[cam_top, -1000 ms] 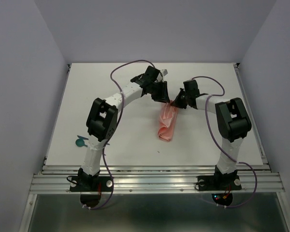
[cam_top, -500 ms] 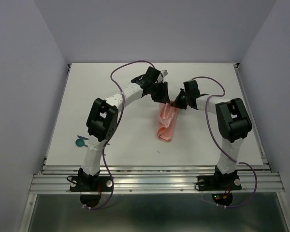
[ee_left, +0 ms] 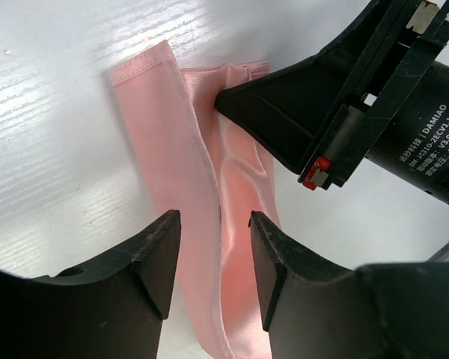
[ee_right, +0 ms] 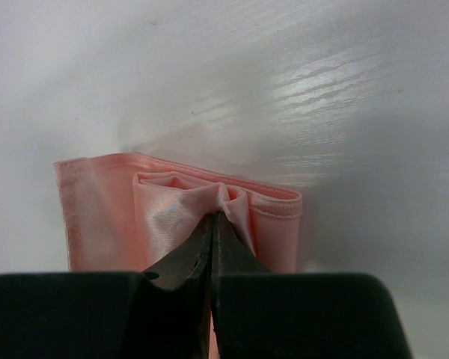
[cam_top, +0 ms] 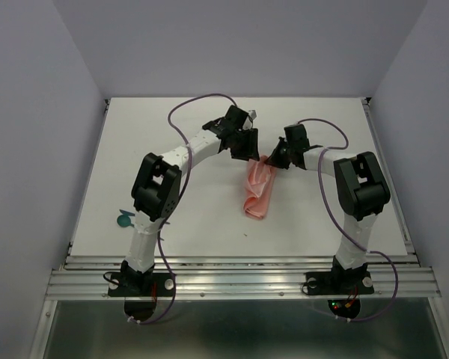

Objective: Fold the napkin into a case and place the utensils inside
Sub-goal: Fold the 2/3-rectangle-folded napkin at the center of the board.

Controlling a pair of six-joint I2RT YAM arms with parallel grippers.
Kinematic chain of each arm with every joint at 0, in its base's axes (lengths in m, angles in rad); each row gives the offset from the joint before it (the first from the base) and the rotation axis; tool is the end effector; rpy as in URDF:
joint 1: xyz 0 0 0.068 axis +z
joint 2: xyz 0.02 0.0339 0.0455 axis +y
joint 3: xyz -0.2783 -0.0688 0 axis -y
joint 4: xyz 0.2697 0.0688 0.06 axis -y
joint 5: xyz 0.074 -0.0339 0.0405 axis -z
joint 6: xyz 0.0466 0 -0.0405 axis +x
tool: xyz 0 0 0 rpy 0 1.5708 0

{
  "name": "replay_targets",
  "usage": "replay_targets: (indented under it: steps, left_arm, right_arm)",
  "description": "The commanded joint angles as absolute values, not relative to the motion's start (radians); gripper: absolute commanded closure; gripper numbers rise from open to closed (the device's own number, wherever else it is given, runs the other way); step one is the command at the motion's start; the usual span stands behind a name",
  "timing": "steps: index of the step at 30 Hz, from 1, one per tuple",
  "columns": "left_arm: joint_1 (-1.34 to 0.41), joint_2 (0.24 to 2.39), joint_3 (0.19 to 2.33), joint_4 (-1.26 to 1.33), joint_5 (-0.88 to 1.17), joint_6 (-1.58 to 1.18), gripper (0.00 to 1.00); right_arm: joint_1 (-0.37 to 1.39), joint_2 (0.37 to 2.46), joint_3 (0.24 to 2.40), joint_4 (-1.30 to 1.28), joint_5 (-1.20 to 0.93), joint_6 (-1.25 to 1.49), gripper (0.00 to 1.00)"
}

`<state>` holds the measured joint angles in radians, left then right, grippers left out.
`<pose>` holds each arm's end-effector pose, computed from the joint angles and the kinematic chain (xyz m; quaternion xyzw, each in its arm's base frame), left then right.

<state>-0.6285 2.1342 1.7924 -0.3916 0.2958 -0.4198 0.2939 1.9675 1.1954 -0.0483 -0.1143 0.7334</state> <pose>0.4215 -0.3231 0.2355 0.1537 0.8925 -0.3178 0.2808 0.4240 0.1339 0.1370 0.1821 0.9111 0.2261 0.2925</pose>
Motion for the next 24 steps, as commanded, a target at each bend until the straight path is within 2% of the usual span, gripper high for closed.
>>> replay_targets:
  steps: [1, 7, 24]
  left_arm:
    - [-0.649, 2.132, 1.857, -0.432, 0.281, -0.387, 0.49]
    - [-0.663, 2.160, 1.888, -0.446, 0.276, -0.380, 0.67]
    - [-0.675, 2.194, 1.917, -0.482, 0.203, -0.371, 0.60]
  right_arm:
    - [0.287, 1.962, 1.172, -0.110, -0.106, 0.721, 0.99]
    - [0.287, 1.963, 1.177, -0.110, -0.107, 0.719, 0.99]
    - [0.287, 1.968, 1.172, -0.112, -0.107, 0.719, 0.99]
